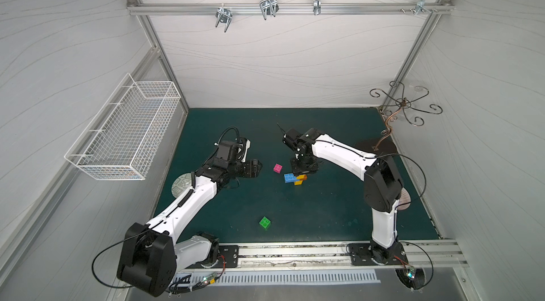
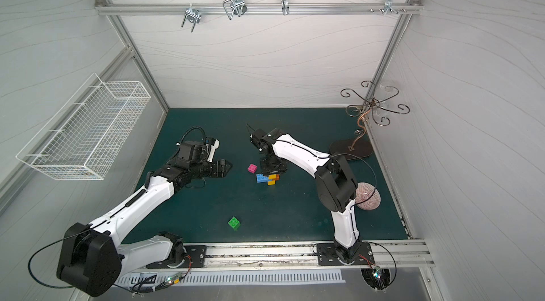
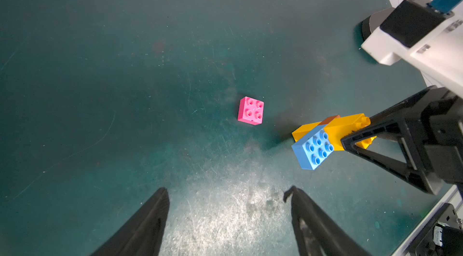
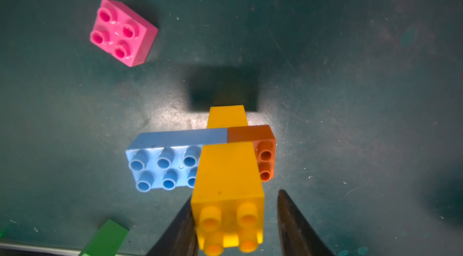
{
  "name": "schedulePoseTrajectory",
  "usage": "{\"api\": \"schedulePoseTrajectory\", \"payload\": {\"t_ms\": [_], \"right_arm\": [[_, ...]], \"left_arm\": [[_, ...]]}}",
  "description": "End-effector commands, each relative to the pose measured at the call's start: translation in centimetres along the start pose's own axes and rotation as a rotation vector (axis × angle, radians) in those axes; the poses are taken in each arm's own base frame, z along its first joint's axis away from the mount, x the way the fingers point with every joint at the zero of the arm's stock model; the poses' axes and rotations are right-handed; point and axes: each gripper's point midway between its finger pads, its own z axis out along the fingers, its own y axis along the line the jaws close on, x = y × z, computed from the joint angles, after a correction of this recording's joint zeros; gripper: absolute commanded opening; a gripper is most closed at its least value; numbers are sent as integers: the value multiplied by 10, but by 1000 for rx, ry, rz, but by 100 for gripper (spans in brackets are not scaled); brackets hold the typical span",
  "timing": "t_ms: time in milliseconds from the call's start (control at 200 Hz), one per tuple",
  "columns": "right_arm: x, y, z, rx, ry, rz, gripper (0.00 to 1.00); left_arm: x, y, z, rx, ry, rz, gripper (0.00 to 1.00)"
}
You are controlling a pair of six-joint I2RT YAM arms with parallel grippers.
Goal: Assemble the number 4 with lego
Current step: Assemble the lego brick with the lego brick.
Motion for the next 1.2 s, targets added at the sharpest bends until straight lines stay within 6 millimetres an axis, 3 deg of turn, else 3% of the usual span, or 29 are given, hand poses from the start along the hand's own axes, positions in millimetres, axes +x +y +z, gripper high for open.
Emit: {"api": "schedulePoseTrajectory", "payload": {"t_ms": [0,485,790,1081,1191], "right_arm": [[-8,5,-21,-39,-58,-16,51],[-13,32,-51,-132,-161,-124,58],[-37,55,-68,-270,-167,-372,62],[-47,86,-34,-247,-83,-606,66],[-51,88,-15,-199,-58,-640,66]], "left_arm": [[-16,-3,-8,3,-59,4,79],[-15,-1,-11,-10,-62,-1,79],[-6,26,-25,-57,-66,-177,79],[3,33,-40,-69,-92,-227,80],[5,33,-42,-65,-93,-226,79]]}}
